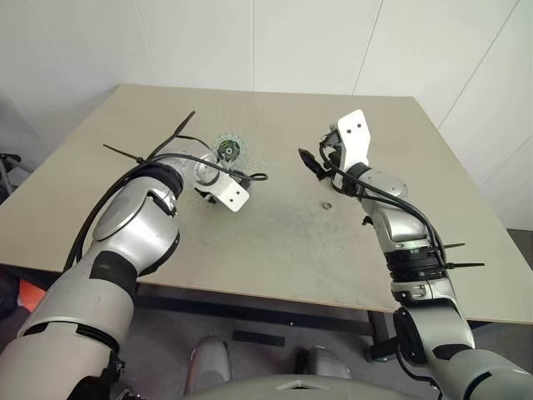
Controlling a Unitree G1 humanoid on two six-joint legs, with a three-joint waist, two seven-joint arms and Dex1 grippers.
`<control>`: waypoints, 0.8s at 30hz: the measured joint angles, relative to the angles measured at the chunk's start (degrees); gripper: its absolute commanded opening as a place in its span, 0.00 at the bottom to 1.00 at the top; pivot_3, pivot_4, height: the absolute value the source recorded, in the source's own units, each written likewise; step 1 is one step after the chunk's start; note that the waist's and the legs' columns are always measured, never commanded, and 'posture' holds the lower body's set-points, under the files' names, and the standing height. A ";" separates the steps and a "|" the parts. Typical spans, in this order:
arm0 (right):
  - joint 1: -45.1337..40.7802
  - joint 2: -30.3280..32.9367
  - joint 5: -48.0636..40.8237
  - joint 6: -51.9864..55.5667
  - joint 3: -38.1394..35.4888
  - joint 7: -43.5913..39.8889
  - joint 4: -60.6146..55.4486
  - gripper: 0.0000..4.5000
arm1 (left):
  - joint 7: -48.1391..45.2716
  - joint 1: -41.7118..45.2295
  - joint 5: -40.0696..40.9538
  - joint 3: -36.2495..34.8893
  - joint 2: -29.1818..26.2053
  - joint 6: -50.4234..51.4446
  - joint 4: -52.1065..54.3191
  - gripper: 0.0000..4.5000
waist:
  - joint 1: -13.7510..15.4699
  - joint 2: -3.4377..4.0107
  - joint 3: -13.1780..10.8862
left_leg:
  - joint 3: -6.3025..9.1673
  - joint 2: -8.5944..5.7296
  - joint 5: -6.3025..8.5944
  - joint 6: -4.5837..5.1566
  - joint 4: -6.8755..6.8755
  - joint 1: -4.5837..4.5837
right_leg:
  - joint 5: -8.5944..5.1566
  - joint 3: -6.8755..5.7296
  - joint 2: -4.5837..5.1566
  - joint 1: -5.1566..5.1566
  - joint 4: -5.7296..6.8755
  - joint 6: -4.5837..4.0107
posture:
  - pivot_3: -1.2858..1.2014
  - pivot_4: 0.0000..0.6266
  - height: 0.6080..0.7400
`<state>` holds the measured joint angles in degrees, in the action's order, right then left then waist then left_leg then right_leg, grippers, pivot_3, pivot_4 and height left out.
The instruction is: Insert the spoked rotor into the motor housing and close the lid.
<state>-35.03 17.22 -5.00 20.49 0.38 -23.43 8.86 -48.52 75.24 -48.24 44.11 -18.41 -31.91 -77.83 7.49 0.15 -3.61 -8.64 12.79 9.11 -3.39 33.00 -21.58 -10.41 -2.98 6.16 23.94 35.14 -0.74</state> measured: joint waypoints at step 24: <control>-0.90 -0.09 0.06 -0.43 -0.98 2.47 0.11 0.85 | -0.85 1.29 1.31 -1.33 3.39 -5.10 0.03 0.46 | 1.49 0.00 0.00 | 0.00 -0.05 0.04 0.07 -0.02 -0.22 | 0.00 -0.04 0.06 0.00 -0.29 0.00 | 0.52 0.00 1.00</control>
<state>-35.93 17.12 -4.94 20.07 -0.60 -20.96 8.96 -49.37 76.52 -46.93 42.77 -15.02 -37.00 -77.81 8.98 0.15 -3.61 -8.64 12.73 9.16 -3.32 32.98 -21.79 -10.41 -3.02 6.22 23.94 34.85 -0.74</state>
